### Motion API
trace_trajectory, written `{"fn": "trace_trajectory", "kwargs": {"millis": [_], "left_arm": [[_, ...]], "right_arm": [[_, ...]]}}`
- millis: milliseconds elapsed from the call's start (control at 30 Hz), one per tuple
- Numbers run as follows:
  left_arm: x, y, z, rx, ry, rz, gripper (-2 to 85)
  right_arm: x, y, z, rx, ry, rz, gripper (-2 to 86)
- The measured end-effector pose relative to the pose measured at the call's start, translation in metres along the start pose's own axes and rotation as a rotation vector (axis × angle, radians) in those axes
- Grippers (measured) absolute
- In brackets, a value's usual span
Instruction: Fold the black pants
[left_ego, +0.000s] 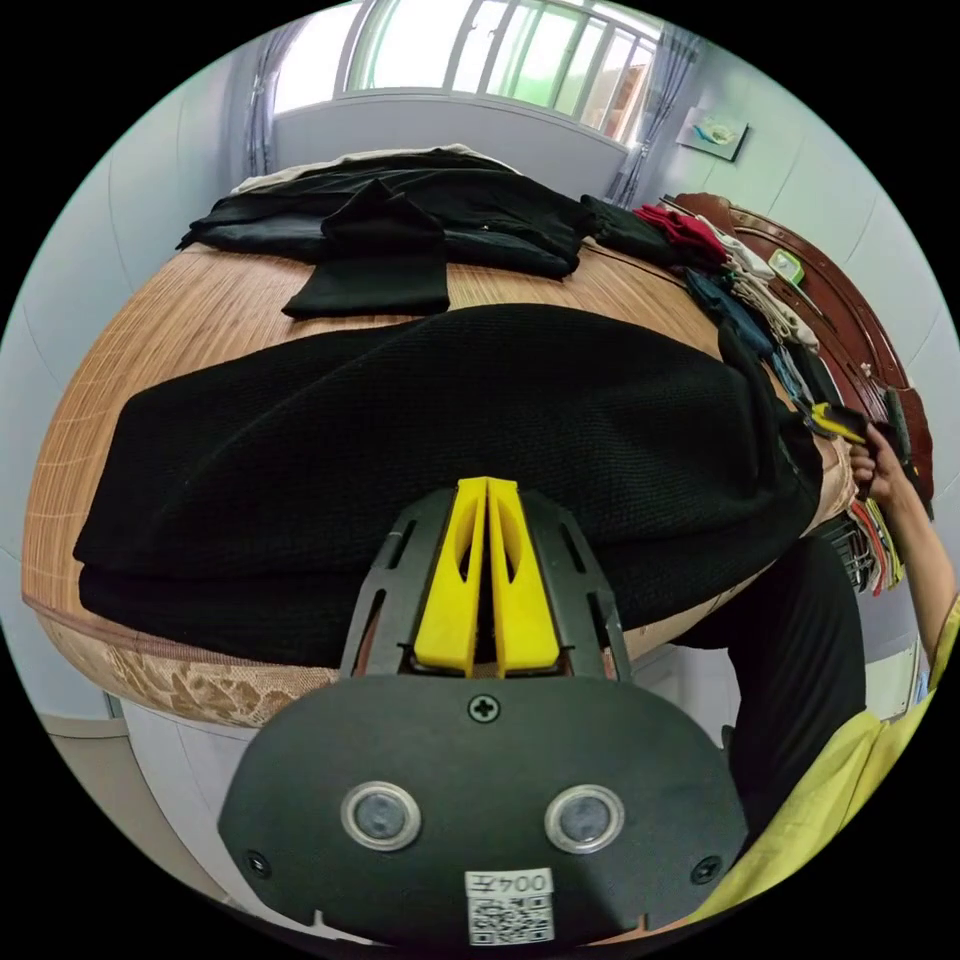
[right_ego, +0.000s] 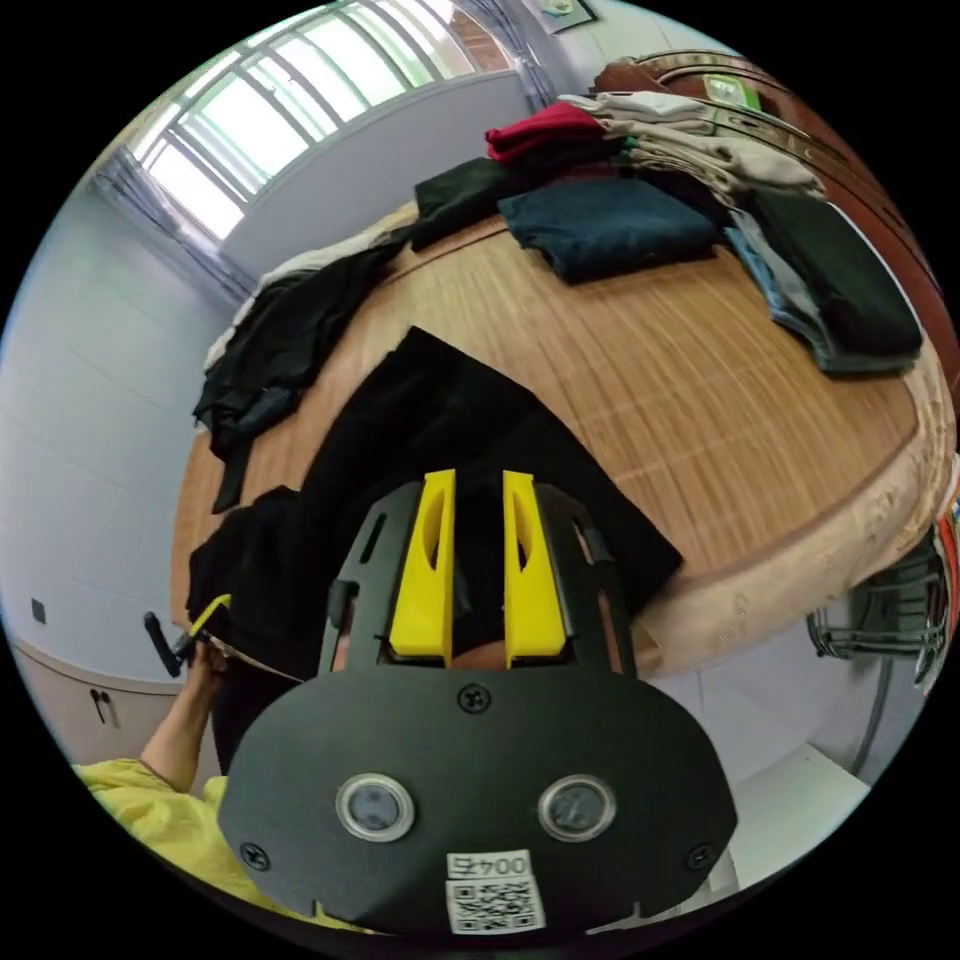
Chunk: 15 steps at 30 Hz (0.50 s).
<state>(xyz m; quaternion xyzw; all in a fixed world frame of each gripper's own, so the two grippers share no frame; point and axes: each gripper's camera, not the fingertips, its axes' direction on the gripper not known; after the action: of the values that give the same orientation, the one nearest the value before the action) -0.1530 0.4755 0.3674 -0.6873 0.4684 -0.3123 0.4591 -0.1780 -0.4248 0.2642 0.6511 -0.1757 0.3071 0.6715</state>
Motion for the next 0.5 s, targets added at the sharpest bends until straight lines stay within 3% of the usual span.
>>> {"fn": "trace_trajectory", "kwargs": {"millis": [167, 333, 500], "left_arm": [[0.008, -0.002, -0.012, 0.014, 0.000, -0.005, 0.2], [0.007, -0.007, -0.025, 0.023, 0.033, -0.024, 0.2], [0.006, -0.013, -0.042, 0.033, 0.047, -0.009, 0.4]], "right_arm": [[-0.080, -0.102, 0.042, -0.044, -0.135, 0.050, 19.2], [-0.169, -0.182, 0.110, -0.166, 0.132, 0.024, 21.8], [-0.260, -0.228, 0.194, -0.379, 0.519, -0.143, 18.2]]}}
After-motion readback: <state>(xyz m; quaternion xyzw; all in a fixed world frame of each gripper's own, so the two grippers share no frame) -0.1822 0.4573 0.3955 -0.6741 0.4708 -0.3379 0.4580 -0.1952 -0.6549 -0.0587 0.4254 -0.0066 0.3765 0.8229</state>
